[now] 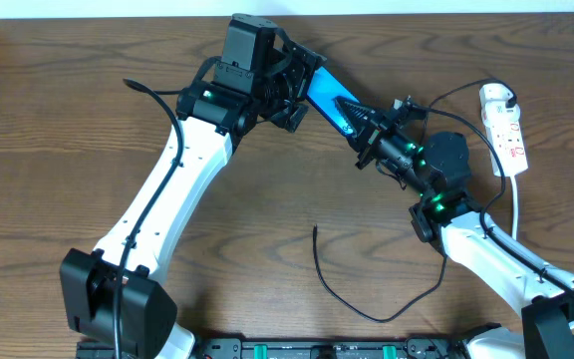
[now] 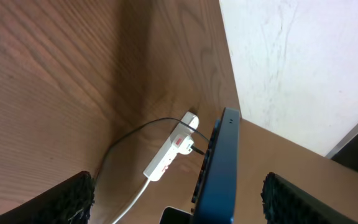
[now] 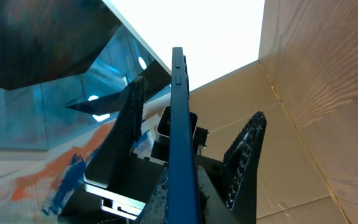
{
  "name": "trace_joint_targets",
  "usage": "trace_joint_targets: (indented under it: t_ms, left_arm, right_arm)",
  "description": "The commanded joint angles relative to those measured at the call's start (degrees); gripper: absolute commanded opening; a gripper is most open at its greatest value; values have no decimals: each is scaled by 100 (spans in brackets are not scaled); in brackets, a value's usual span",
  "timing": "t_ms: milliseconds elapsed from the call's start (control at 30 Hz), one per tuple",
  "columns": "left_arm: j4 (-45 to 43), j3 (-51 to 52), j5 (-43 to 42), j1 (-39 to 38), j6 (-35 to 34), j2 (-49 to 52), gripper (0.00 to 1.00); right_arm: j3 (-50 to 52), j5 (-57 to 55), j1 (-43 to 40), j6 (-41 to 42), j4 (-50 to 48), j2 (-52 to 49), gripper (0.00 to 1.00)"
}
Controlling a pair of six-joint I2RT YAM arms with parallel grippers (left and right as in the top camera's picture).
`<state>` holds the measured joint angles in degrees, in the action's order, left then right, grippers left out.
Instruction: Plug charger to phone and switch on socket
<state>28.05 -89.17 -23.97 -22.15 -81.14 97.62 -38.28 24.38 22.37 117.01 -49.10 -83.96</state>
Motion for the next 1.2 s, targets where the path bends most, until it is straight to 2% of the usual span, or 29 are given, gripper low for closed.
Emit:
trace_joint_targets:
  t_ms: [0, 33, 67, 1167]
  left_arm:
    - [-13, -70, 74, 4, 101, 44, 70]
    - [-13, -70, 74, 4, 101, 44, 64]
    - [-13, -70, 74, 4, 98, 44, 63]
    - [-94, 24, 70, -26, 317, 79, 59]
  right_arm:
    - [-114, -26, 42, 52, -85, 70, 1]
    - [-114, -28, 61, 52, -85, 70, 1]
    - [-114, -26, 85, 52, -87, 70, 1]
    - [-114, -205, 205, 55, -240, 70, 1]
